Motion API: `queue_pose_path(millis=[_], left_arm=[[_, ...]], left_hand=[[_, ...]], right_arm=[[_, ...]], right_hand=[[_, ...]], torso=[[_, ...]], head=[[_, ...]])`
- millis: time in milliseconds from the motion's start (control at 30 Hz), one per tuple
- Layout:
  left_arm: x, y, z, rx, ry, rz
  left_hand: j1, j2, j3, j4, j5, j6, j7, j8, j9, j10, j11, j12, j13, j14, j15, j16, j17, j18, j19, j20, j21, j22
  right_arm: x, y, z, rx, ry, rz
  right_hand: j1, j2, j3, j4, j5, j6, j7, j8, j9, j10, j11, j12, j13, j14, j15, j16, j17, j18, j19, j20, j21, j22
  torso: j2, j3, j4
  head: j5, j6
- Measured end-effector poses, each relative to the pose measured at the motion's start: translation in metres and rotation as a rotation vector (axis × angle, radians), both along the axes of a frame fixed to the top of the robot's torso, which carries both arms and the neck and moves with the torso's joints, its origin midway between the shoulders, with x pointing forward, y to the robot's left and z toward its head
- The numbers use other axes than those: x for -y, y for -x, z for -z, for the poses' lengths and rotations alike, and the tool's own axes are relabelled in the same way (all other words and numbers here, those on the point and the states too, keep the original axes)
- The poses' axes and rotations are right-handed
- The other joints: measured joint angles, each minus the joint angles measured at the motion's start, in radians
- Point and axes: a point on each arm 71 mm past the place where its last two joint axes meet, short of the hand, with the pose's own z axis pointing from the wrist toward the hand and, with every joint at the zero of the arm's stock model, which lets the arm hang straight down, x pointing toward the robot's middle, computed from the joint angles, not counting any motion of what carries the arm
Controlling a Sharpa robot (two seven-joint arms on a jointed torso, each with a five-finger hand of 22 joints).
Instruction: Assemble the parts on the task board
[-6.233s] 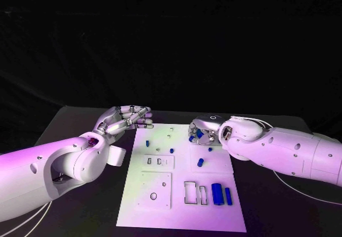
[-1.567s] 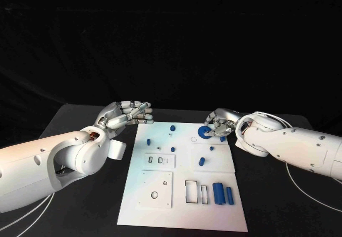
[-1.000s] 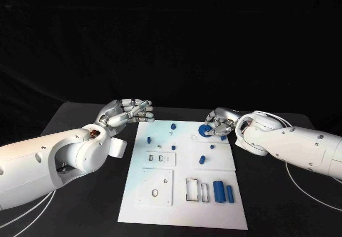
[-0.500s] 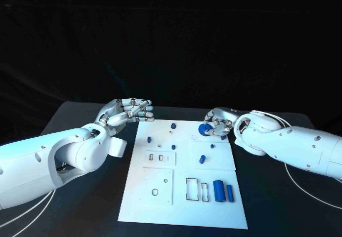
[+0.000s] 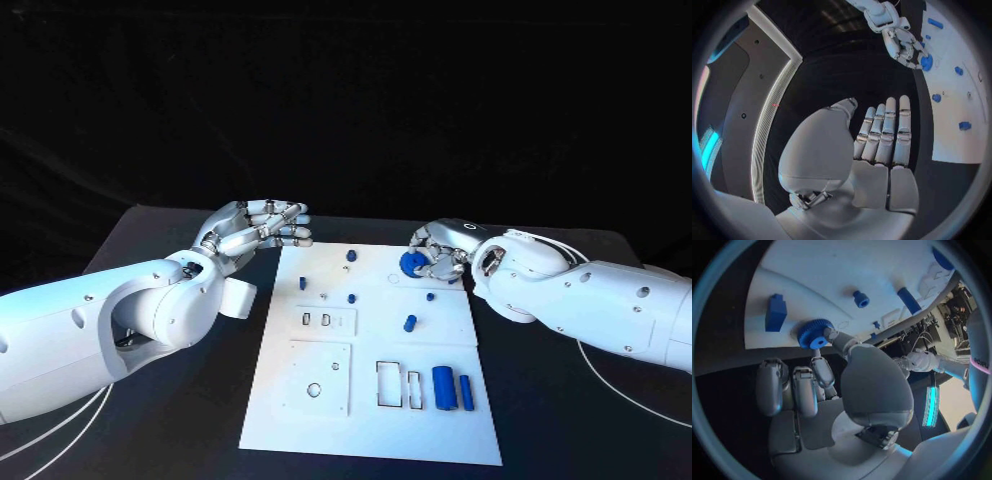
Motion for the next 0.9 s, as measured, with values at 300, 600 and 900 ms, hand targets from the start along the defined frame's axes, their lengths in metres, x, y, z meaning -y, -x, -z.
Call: queue_pose_path(millis=[300, 600, 900], left_arm=[[0.000, 0.000, 0.000, -0.001, 0.000, 0.000], [0.002, -0.001, 0.000, -0.001, 0.001, 0.004], [0.003, -0.001, 0.000, -0.002, 0.002, 0.008]], left_hand=[[0.000, 0.000, 0.000, 0.000, 0.000, 0.000, 0.000, 0.000, 0.000, 0.000, 0.000, 0.000, 0.000, 0.000, 0.000, 0.000, 0.000, 0.000, 0.000, 0.000, 0.000, 0.000], [0.000, 0.000, 0.000, 0.000, 0.000, 0.000, 0.000, 0.000, 0.000, 0.000, 0.000, 0.000, 0.000, 0.000, 0.000, 0.000, 0.000, 0.000, 0.000, 0.000, 0.000, 0.000], [0.000, 0.000, 0.000, 0.000, 0.000, 0.000, 0.000, 0.000, 0.000, 0.000, 0.000, 0.000, 0.000, 0.000, 0.000, 0.000, 0.000, 0.000, 0.000, 0.000, 0.000, 0.000]], right_arm=[[-0.020, 0.009, -0.013, 0.095, -0.012, -0.050], [-0.073, 0.022, -0.021, 0.172, -0.008, -0.160], [-0.101, 0.023, -0.020, 0.198, 0.001, -0.191]], right_hand=[[-0.002, 0.002, 0.005, 0.004, -0.003, 0.006, -0.002, 0.001, 0.000, 0.007, 0.000, 0.005, 0.006, 0.000, 0.000, 0.000, 0.000, -0.016, 0.012, -0.005, 0.009, 0.000], [-0.013, 0.001, 0.005, 0.004, 0.001, 0.010, -0.003, 0.000, 0.000, 0.007, 0.000, 0.005, 0.007, 0.000, 0.000, 0.000, 0.000, -0.016, 0.016, -0.001, 0.012, 0.000], [-0.013, 0.001, 0.010, 0.004, 0.001, 0.010, -0.003, -0.002, 0.000, 0.007, 0.000, 0.005, 0.007, 0.000, 0.000, 0.000, 0.000, -0.016, 0.015, -0.001, 0.012, 0.000]], torso=[[0.000, -0.0002, 0.0002], [0.001, -0.0007, 0.0012], [0.003, -0.0011, 0.0031]], head=[[0.000, 0.008], [0.000, 0.012], [0.003, 0.010]])
